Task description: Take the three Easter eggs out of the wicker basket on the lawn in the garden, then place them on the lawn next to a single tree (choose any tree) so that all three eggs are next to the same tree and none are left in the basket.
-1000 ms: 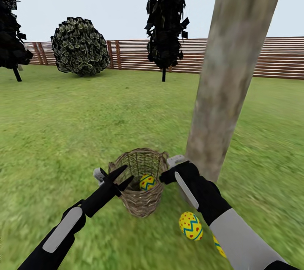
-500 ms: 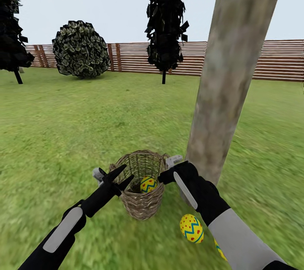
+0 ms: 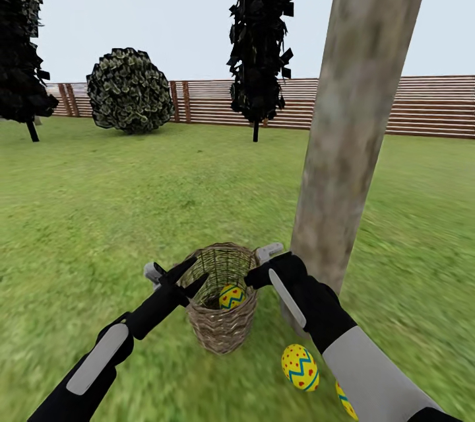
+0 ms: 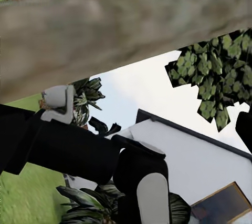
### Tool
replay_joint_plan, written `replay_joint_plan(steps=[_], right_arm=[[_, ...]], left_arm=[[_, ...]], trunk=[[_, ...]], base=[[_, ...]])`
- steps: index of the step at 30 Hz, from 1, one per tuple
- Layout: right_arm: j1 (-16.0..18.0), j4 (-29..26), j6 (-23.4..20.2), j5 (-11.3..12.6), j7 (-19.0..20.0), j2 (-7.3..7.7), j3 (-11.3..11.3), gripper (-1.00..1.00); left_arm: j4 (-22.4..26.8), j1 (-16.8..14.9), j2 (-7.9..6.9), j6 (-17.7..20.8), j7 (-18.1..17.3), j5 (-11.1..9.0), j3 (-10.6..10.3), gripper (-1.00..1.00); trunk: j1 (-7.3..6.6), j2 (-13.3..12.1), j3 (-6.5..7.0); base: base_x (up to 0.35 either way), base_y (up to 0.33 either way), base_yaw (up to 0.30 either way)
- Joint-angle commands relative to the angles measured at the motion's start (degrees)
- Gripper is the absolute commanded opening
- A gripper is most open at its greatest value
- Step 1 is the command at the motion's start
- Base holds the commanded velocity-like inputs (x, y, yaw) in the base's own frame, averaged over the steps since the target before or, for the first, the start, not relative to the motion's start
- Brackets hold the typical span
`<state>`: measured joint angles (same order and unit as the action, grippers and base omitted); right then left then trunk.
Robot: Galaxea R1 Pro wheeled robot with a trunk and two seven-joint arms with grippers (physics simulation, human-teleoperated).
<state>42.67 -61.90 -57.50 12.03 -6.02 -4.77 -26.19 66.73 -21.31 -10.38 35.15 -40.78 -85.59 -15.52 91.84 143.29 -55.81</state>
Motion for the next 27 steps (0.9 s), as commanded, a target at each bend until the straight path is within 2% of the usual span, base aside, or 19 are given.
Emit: replay_joint_plan(steps=[1,5,10,27], right_arm=[[0.0,0.1,-0.2,0.5,-0.6,0.02,-0.1,1.0],[0.0,0.3,-0.2,0.5,-0.7,0.08,-0.1,1.0],[0.0,1.2,-0.2,0.5,-0.7,0.05,-0.1,1.0],[0.0,1.7,-0.1,0.6,-0.7,-0.06,-0.1,1.0]], left_arm=[[-0.4,0.0,-0.06,0.4,0.0,-0.6,-0.1,1.0],[-2.9,0.0,-0.02,0.4,-0.1,-0.9,0.1,1.0],[-3.7,0.0,-0.16,0.5,-0.2,-3.1,1.0,1.0],[-3.8,0.0,-0.21,0.6,-0.2,-3.5,1.1,1.0]], trunk=[[-0.01,0.0,-0.06],[-0.01,0.0,-0.06],[-0.01,0.0,-0.05],[-0.01,0.0,0.56]], base=[[0.0,0.0,0.0],[0.0,0.081,0.0],[0.0,0.284,-0.028],[0.001,0.346,-0.255]])
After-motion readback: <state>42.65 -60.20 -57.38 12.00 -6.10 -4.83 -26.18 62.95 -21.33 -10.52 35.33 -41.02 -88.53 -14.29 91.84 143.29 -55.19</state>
